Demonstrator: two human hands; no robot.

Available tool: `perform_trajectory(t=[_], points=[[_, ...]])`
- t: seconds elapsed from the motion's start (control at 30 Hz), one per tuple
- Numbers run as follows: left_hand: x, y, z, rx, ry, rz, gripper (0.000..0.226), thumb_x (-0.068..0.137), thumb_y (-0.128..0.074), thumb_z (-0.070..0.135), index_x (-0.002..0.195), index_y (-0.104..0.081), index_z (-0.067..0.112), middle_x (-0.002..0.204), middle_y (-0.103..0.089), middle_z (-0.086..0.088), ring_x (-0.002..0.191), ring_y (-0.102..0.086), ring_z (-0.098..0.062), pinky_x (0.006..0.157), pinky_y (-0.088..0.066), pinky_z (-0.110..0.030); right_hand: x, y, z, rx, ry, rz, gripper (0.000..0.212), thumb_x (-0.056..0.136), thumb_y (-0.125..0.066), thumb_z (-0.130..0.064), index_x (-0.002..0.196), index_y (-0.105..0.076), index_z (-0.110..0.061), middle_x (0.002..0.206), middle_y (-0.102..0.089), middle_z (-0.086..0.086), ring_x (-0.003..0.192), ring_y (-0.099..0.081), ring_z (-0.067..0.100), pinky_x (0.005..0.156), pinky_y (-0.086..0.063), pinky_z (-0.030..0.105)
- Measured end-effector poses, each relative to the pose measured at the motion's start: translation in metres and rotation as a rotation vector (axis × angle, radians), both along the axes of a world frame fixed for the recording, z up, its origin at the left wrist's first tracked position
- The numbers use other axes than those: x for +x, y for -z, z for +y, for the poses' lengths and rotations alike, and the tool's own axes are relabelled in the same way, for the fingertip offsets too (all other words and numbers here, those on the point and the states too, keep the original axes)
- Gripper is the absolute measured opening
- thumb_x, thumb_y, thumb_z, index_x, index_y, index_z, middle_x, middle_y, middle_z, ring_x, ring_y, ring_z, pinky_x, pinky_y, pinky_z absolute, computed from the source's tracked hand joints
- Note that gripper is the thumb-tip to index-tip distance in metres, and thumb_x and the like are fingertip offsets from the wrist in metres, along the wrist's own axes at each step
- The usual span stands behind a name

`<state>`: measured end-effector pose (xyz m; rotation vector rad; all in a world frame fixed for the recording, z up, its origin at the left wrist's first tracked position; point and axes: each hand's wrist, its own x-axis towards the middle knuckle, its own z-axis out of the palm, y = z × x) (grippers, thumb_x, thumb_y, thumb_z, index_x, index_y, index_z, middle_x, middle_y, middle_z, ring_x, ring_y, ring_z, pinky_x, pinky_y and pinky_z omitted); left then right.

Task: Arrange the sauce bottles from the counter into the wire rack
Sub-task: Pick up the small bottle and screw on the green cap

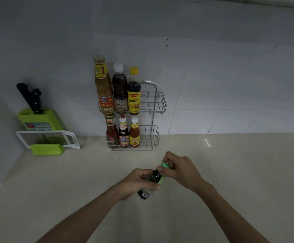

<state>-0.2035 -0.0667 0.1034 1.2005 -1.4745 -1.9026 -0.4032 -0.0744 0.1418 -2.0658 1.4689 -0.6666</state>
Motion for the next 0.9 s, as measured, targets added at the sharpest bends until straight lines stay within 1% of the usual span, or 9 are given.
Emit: perform_trajectory(t=[0.17, 0.23, 0.33, 0.4, 0.5, 0.6, 0.67, 0.77, 0.9], points=[[-0.006, 0.007, 0.003, -0.134, -0.141, -0.116, 0.046, 0.065, -0.087, 0.025, 0.107, -0.072, 0.035, 0.101, -0.076, 0.003, 0.094, -0.071, -0.017, 0.086, -0.057, -0.033, 0.006, 0.012, -0.003, -0.011, 0.139, -0.047, 0.029, 0.08, -0.073, -0.035, 0.072, -0.051, -0.018, 0.042, -0.039, -0.006, 0.044, -0.039, 0.012, 0.045, -0.028, 0.02], [-0.01, 0.009, 0.004, -0.164, -0.213, -0.15, 0.048, 0.061, -0.088, 0.029, 0.106, -0.072, 0.038, 0.098, -0.076, 0.0, 0.085, -0.071, -0.019, 0.077, -0.058, -0.034, 0.009, 0.015, -0.004, 0.002, 0.187, -0.068, 0.026, 0.081, -0.072, -0.036, 0.073, -0.054, -0.018, 0.043, -0.04, -0.006, 0.045, -0.041, 0.01, 0.045, -0.031, 0.019], [-0.013, 0.01, 0.002, -0.186, -0.351, -0.177, 0.05, 0.058, -0.09, 0.029, 0.104, -0.072, 0.035, 0.089, -0.075, 0.0, 0.065, -0.064, -0.011, 0.057, -0.053, -0.027, 0.017, 0.02, -0.004, 0.093, 0.244, -0.219, 0.021, 0.083, -0.071, -0.039, 0.082, -0.063, -0.019, 0.058, -0.055, -0.006, 0.052, -0.046, 0.004, 0.052, -0.039, 0.015], [-0.013, 0.01, -0.001, -0.214, -0.39, -0.183, 0.05, 0.056, -0.091, 0.028, 0.102, -0.072, 0.031, 0.084, -0.073, 0.006, 0.056, -0.059, -0.002, 0.052, -0.047, -0.02, 0.024, 0.024, -0.002, 0.165, 0.276, -0.33, 0.019, 0.081, -0.072, -0.039, 0.086, -0.066, -0.021, 0.074, -0.066, -0.005, 0.063, -0.055, 0.005, 0.058, -0.044, 0.012], [-0.008, 0.01, -0.005, -0.256, -0.371, -0.196, 0.055, 0.055, -0.091, 0.027, 0.105, -0.069, 0.031, 0.089, -0.071, 0.01, 0.063, -0.061, -0.001, 0.053, -0.047, -0.017, 0.03, 0.03, -0.004, 0.232, 0.287, -0.4, 0.017, 0.081, -0.074, -0.038, 0.09, -0.067, -0.025, 0.088, -0.068, -0.004, 0.078, -0.063, 0.01, 0.063, -0.047, 0.014], [0.001, 0.014, -0.012, -0.21, -0.313, -0.189, 0.066, 0.057, -0.09, 0.021, 0.117, -0.064, 0.031, 0.103, -0.07, 0.008, 0.084, -0.068, -0.013, 0.059, -0.055, -0.024, 0.03, 0.025, -0.012, 0.33, 0.264, -0.548, 0.013, 0.083, -0.074, -0.031, 0.092, -0.07, -0.023, 0.084, -0.072, -0.004, 0.078, -0.068, 0.012, 0.062, -0.053, 0.021], [0.008, 0.018, -0.017, -0.206, -0.255, -0.221, 0.064, 0.057, -0.09, 0.021, 0.116, -0.065, 0.028, 0.103, -0.07, 0.006, 0.091, -0.067, -0.015, 0.067, -0.059, -0.029, 0.028, 0.021, -0.019, 0.361, 0.249, -0.594, 0.016, 0.083, -0.074, -0.026, 0.097, -0.071, -0.019, 0.087, -0.073, 0.0, 0.083, -0.07, 0.017, 0.067, -0.057, 0.025], [0.011, 0.021, -0.021, -0.242, -0.279, -0.247, 0.056, 0.055, -0.091, 0.025, 0.105, -0.068, 0.028, 0.094, -0.072, 0.005, 0.086, -0.067, -0.011, 0.073, -0.059, -0.029, 0.03, 0.021, -0.026, 0.383, 0.276, -0.662, 0.023, 0.082, -0.075, -0.021, 0.104, -0.069, -0.016, 0.093, -0.072, 0.005, 0.088, -0.071, 0.022, 0.074, -0.061, 0.033], [0.006, 0.023, -0.023, -0.342, -0.36, -0.269, 0.056, 0.052, -0.093, 0.024, 0.101, -0.066, 0.027, 0.091, -0.071, 0.008, 0.083, -0.064, -0.002, 0.071, -0.051, -0.014, 0.043, 0.031, -0.031, 0.366, 0.364, -0.667, 0.03, 0.076, -0.08, -0.025, 0.1, -0.066, -0.017, 0.094, -0.072, 0.004, 0.083, -0.072, 0.018, 0.071, -0.062, 0.033]])
